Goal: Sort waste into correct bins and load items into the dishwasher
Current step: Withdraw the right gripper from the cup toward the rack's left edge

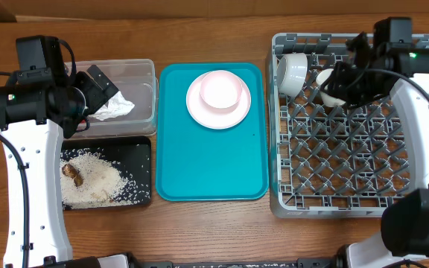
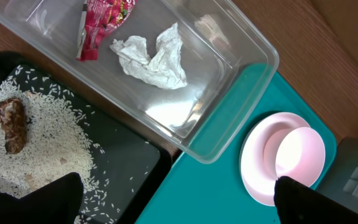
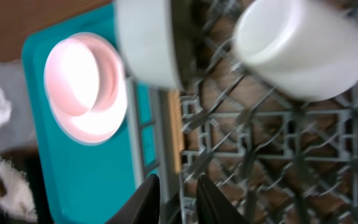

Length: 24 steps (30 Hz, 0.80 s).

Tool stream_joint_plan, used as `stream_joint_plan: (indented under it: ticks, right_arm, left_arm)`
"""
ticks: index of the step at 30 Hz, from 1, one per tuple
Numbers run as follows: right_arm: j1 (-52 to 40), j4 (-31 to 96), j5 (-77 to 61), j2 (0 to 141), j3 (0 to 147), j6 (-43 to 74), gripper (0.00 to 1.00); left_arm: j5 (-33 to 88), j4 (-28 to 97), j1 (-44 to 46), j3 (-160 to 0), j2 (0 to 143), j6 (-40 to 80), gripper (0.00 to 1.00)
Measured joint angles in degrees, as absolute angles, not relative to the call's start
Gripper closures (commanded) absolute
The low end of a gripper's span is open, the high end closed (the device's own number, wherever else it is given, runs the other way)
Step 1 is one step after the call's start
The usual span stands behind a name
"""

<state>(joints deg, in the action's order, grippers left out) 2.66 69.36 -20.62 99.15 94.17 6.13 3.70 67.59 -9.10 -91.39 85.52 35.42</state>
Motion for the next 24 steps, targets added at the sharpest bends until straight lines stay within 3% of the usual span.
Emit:
stream_joint_plan:
  ticks: [13,24]
  right_arm:
    - [-16.3,72.8,-7.4,99.0,94.2,4.8,0.62]
    - [-18.4,72.6,-2.1,99.0,94.1,8.1,0.58]
  left_arm:
    - [3.7,67.6,-9.1,-91.4,85.5,35.4,0.0]
    - [3.7,67.6,-9.1,-91.4,85.5,35.4,0.0]
